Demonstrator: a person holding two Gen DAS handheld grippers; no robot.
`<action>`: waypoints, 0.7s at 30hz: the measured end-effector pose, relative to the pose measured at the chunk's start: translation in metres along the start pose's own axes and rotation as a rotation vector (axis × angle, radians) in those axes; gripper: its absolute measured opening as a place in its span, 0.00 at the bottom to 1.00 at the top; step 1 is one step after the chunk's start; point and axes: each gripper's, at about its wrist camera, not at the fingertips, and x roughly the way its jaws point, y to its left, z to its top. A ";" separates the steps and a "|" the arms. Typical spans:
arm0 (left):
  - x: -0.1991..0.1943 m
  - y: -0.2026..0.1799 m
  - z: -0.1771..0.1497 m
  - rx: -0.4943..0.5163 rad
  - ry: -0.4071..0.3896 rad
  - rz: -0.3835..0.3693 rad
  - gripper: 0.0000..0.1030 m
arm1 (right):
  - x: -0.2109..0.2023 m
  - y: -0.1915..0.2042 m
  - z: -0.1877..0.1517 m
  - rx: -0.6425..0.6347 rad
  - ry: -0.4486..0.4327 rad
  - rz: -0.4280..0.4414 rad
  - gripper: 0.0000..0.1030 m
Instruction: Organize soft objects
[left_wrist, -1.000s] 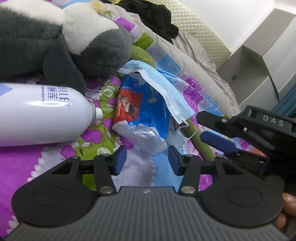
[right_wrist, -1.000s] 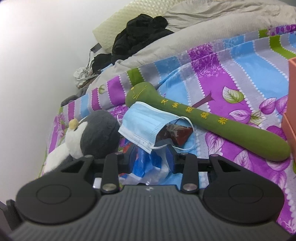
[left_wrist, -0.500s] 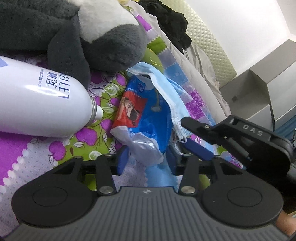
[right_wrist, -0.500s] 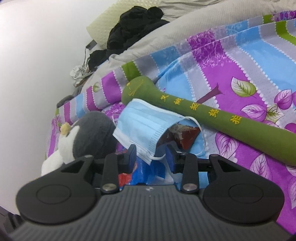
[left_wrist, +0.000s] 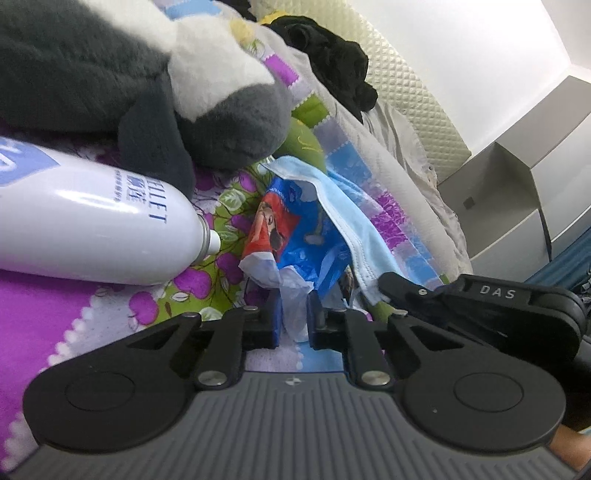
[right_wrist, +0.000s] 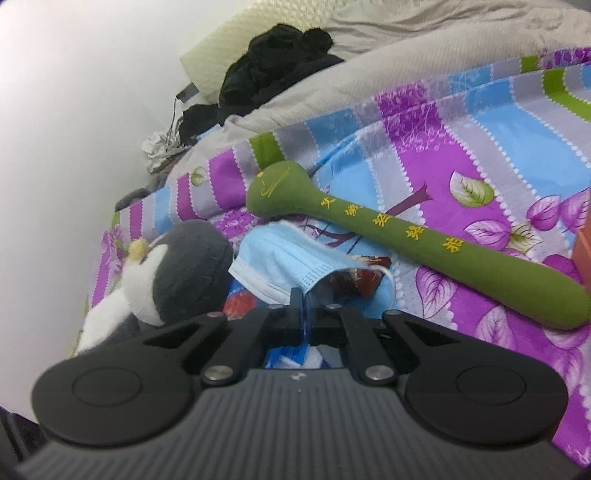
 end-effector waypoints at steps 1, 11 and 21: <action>-0.005 -0.001 0.000 0.004 -0.004 0.000 0.14 | -0.006 0.002 -0.001 -0.007 -0.009 -0.001 0.04; -0.053 -0.017 -0.010 0.052 0.006 0.025 0.12 | -0.062 0.008 -0.025 -0.026 -0.047 -0.027 0.04; -0.106 -0.017 -0.041 0.064 0.057 0.053 0.12 | -0.115 0.015 -0.058 -0.066 -0.046 -0.089 0.04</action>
